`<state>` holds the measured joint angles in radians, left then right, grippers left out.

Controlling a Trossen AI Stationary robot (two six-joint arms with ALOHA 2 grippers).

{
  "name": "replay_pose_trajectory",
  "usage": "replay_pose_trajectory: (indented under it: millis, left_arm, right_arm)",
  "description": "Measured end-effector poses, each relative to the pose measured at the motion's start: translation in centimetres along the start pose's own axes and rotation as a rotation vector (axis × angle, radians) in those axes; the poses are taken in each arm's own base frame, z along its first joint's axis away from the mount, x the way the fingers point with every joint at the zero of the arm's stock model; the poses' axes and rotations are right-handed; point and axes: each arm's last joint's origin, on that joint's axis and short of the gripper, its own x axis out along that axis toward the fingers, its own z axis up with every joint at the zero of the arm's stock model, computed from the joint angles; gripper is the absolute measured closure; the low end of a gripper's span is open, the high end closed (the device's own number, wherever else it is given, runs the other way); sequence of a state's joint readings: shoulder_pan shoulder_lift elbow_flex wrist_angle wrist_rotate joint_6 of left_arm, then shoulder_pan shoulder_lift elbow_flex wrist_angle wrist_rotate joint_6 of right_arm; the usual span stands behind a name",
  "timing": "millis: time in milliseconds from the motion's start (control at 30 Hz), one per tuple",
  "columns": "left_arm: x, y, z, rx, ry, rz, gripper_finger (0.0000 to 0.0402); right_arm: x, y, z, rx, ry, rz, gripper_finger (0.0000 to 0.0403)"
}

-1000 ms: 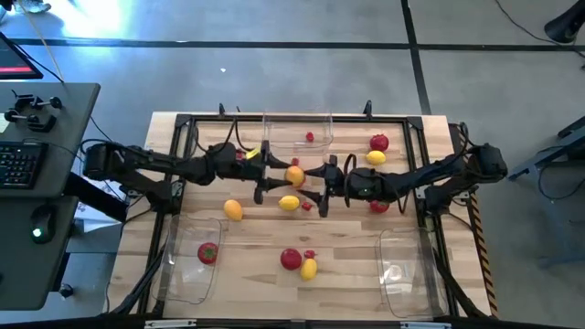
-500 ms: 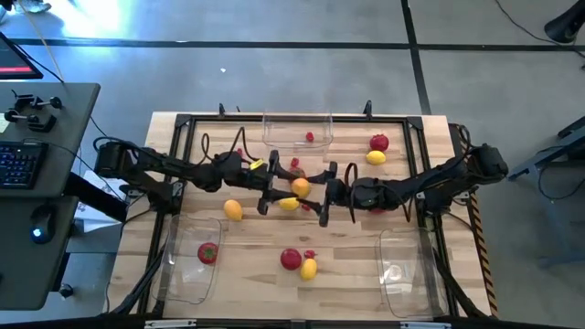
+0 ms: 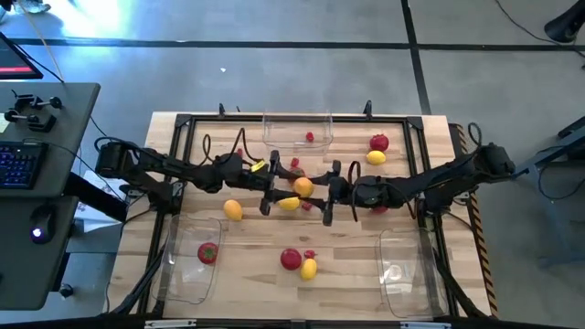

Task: Sort produce into baskets
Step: Put the yellow lemon into the bottom right transparent bin

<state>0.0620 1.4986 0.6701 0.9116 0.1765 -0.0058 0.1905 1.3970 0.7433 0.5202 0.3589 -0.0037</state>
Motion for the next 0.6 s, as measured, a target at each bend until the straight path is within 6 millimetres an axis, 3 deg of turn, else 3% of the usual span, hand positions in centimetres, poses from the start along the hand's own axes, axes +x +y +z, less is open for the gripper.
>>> replay_pose_trajectory:
  millis: [333,600]
  left_arm:
    - [-0.5,-0.2,0.1,0.025,0.051,0.006,0.0149]
    - [-1.0,-0.2,0.1,0.061,0.128,0.027,0.0143]
  right_arm:
    - [-4.2,-0.8,1.2,0.116,0.155,0.001,0.0206]
    - [-9.0,-0.1,1.0,0.269,0.383,0.098,0.0205]
